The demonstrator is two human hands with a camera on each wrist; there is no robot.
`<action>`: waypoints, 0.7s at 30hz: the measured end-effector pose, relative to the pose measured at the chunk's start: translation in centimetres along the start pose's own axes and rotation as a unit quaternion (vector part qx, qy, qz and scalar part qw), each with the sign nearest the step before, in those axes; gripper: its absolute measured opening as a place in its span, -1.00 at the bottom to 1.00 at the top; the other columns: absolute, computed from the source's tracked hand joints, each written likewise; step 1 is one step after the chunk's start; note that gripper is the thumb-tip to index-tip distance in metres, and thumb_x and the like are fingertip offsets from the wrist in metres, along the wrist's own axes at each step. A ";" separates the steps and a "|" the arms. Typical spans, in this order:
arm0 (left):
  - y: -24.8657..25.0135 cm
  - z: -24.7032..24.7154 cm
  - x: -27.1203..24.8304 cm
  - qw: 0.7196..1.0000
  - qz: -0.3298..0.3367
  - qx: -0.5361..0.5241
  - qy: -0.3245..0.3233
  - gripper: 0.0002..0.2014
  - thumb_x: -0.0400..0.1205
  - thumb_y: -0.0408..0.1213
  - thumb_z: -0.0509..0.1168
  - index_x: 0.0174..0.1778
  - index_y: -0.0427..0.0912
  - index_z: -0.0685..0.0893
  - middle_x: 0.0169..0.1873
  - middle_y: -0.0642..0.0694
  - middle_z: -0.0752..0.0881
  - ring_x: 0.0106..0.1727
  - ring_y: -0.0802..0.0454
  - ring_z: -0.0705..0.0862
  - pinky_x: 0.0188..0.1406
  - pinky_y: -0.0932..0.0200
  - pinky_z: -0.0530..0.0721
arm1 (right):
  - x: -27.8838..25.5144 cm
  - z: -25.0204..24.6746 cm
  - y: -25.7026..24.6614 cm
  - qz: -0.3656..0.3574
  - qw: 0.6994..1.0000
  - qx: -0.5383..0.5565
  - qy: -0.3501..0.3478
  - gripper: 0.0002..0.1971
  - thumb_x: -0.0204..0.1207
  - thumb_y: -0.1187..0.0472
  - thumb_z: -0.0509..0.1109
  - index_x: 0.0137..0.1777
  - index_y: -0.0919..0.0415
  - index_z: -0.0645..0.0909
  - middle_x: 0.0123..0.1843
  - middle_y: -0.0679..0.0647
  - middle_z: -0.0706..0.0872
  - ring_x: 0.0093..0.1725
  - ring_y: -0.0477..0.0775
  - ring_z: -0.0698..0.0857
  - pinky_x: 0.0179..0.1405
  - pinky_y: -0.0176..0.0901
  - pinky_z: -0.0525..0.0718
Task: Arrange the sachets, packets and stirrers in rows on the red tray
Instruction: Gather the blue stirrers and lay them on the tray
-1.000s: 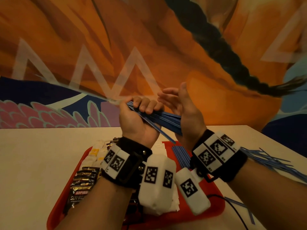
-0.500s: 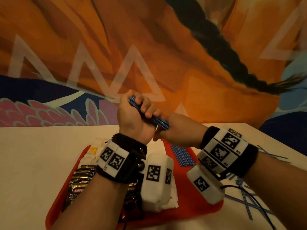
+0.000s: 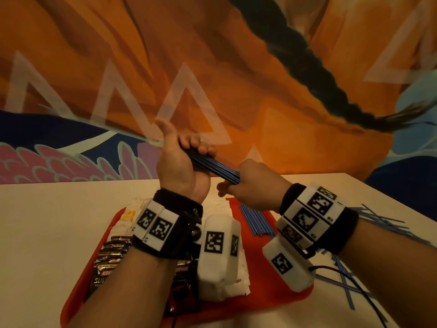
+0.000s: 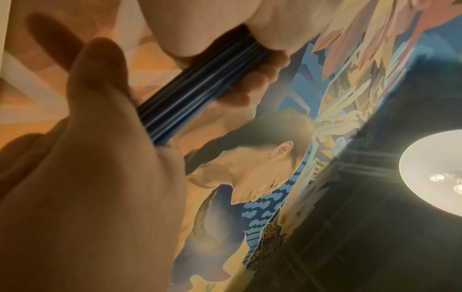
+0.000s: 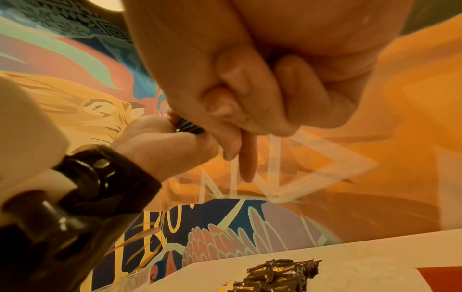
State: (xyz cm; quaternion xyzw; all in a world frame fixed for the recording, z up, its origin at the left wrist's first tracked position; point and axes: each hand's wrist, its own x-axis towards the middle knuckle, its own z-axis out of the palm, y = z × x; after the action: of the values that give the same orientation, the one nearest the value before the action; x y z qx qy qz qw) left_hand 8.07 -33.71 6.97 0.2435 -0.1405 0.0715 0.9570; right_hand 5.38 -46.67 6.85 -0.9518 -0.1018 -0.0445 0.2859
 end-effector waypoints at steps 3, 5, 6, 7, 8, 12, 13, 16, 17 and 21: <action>0.2 -0.1 0.0 0.999 0.023 0.035 0.004 -0.43 0.77 0.15 0.11 -0.50 -0.10 0.32 -0.56 -0.03 0.41 -0.55 0.07 0.46 -0.45 0.23 0.59 | -0.2 -0.3 0.2 0.019 0.999 -0.025 0.005 -0.86 0.65 0.08 0.41 -0.08 0.10 0.73 -0.52 -0.13 0.62 -0.58 -0.20 0.55 -0.63 -0.34 0.45; -0.3 0.2 -0.2 0.997 0.023 0.074 0.014 -0.42 0.77 0.13 0.12 -0.51 -0.11 0.26 -0.60 -0.02 0.31 -0.61 0.07 0.38 -0.52 0.24 0.53 | -0.3 -0.4 0.0 0.017 0.998 -0.058 0.012 -0.80 0.60 0.03 0.46 -0.08 0.17 0.72 -0.39 -0.03 0.63 -0.47 -0.06 0.58 -0.54 -0.24 0.51; -0.6 0.3 -0.3 0.996 0.026 0.085 0.019 -0.42 0.78 0.12 0.12 -0.52 -0.10 0.23 -0.62 -0.01 0.25 -0.64 0.08 0.32 -0.58 0.25 0.46 | -0.4 -0.2 -0.1 0.015 0.997 -0.076 0.014 -0.77 0.59 0.02 0.47 -0.14 0.19 0.68 -0.38 0.01 0.62 -0.46 -0.03 0.58 -0.51 -0.20 0.51; -0.9 0.4 -0.4 0.995 0.030 0.088 0.023 -0.42 0.79 0.09 0.11 -0.52 -0.10 0.20 -0.64 -0.01 0.21 -0.67 0.09 0.25 -0.65 0.27 0.38 | -0.5 0.0 -0.1 0.015 0.996 -0.089 0.014 -0.75 0.59 0.03 0.46 -0.19 0.19 0.64 -0.38 0.03 0.61 -0.46 -0.01 0.57 -0.50 -0.18 0.51; -1.1 0.5 -0.5 0.996 0.034 0.083 0.025 -0.42 0.81 0.05 0.10 -0.52 -0.10 0.18 -0.65 0.00 0.18 -0.69 0.10 0.20 -0.69 0.29 0.29 | -0.6 0.3 0.0 0.015 0.995 -0.094 0.011 -0.76 0.60 0.06 0.44 -0.22 0.19 0.61 -0.38 0.04 0.61 -0.47 0.00 0.56 -0.50 -0.17 0.50; -1.4 0.5 -0.5 0.996 0.039 0.072 0.037 -0.45 0.83 -0.07 0.07 -0.51 -0.11 0.18 -0.67 0.00 0.17 -0.73 0.12 0.14 -0.74 0.35 0.17 | -1.2 1.2 0.9 0.012 0.998 -0.062 0.003 -0.78 0.63 0.19 0.38 -0.27 0.15 0.61 -0.47 -0.05 0.56 -0.68 -0.17 0.49 -0.68 -0.32 0.39; -1.5 0.6 -0.6 0.996 0.036 0.077 0.034 -0.46 0.83 -0.07 0.07 -0.51 -0.12 0.18 -0.67 0.00 0.17 -0.73 0.12 0.15 -0.74 0.35 0.17 | -1.4 1.2 1.1 0.011 0.998 -0.056 0.007 -0.83 0.64 0.21 0.37 -0.21 0.15 0.65 -0.46 -0.09 0.56 -0.70 -0.20 0.49 -0.72 -0.38 0.36; -2.1 0.5 -0.6 0.991 0.009 0.133 0.013 -0.47 0.81 -0.01 0.10 -0.48 -0.15 0.28 -0.64 -0.02 0.29 -0.67 0.10 0.30 -0.67 0.28 0.37 | -2.0 0.9 1.8 0.011 0.999 -0.050 0.019 -0.86 0.66 0.22 0.34 -0.13 0.11 0.67 -0.37 -0.11 0.60 -0.55 -0.18 0.57 -0.68 -0.41 0.40; -2.2 0.3 -0.5 0.986 0.000 0.167 0.001 -0.49 0.79 0.05 0.12 -0.43 -0.17 0.39 -0.58 -0.03 0.41 -0.60 0.09 0.45 -0.55 0.22 0.55 | -2.2 0.7 2.2 0.017 0.998 -0.048 0.023 -0.89 0.65 0.23 0.33 -0.07 0.13 0.68 -0.28 -0.08 0.66 -0.45 -0.11 0.64 -0.60 -0.34 0.52; -2.5 -0.7 -1.7 0.957 -0.072 0.280 -0.013 -0.42 0.51 0.28 0.27 0.05 -0.24 0.62 -0.17 -0.06 0.69 -0.10 0.03 0.74 0.26 -0.09 0.72 | -2.4 -0.7 4.8 0.074 0.992 -0.056 0.087 -0.84 0.66 0.11 0.31 0.07 0.17 0.65 0.02 0.16 0.70 -0.16 0.21 0.72 -0.19 0.03 0.73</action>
State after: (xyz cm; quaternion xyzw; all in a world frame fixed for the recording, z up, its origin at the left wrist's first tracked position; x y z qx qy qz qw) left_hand 7.11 -35.70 4.77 0.5121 -0.1095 0.0360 0.8512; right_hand 4.03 -51.40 4.52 -0.9636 -0.0027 -0.1115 0.2428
